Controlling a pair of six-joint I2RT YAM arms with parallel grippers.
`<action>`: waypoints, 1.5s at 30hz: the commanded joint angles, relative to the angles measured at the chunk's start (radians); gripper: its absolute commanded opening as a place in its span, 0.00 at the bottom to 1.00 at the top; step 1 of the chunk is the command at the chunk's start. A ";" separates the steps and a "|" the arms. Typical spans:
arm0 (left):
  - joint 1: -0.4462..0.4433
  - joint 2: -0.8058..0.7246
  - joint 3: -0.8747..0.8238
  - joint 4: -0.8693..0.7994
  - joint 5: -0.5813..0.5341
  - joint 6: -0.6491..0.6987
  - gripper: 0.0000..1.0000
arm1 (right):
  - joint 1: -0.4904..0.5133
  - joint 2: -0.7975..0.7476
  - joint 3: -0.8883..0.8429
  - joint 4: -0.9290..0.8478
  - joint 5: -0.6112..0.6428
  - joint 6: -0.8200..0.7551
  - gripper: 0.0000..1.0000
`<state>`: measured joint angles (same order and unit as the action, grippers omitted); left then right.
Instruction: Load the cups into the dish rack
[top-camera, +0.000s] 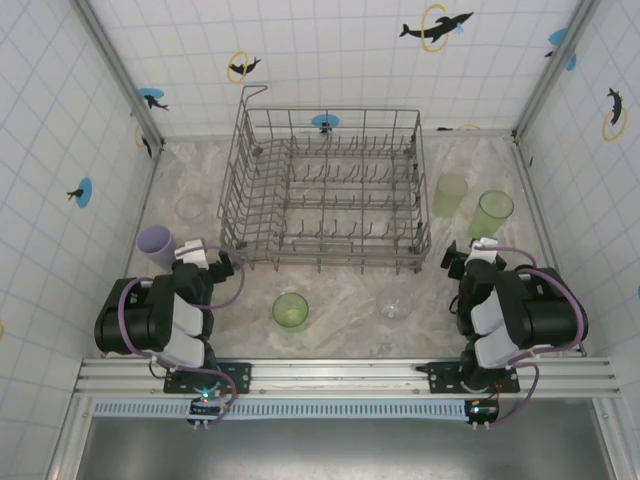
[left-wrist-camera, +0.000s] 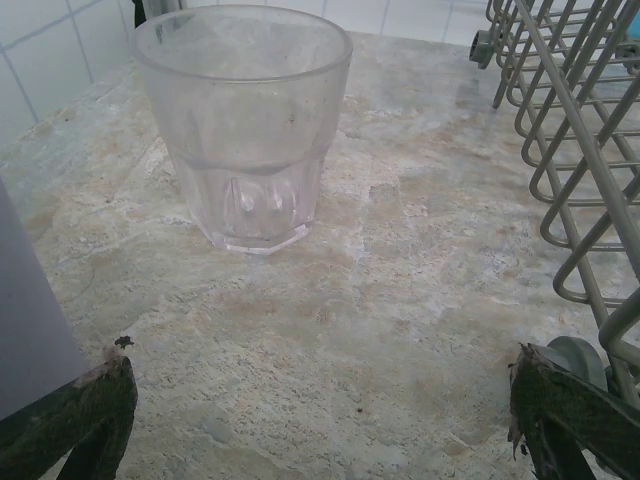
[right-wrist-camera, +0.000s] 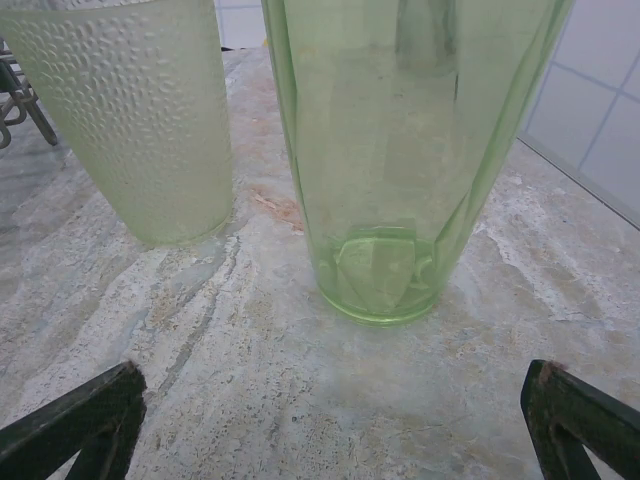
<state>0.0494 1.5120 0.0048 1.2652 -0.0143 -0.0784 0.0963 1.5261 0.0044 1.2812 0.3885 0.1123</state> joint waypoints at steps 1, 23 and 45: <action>0.005 0.002 0.001 0.002 0.012 0.008 0.98 | -0.004 -0.013 -0.026 0.011 0.010 0.003 0.99; 0.005 0.000 0.002 0.003 0.013 0.009 0.98 | -0.005 -0.015 -0.029 0.013 0.007 0.003 0.99; -0.012 -0.065 0.045 -0.124 -0.029 0.016 0.98 | 0.036 -0.046 -0.055 0.043 0.043 -0.035 0.99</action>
<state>0.0463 1.4776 0.0200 1.1885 -0.0189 -0.0753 0.1246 1.4986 0.0044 1.2808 0.4179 0.0891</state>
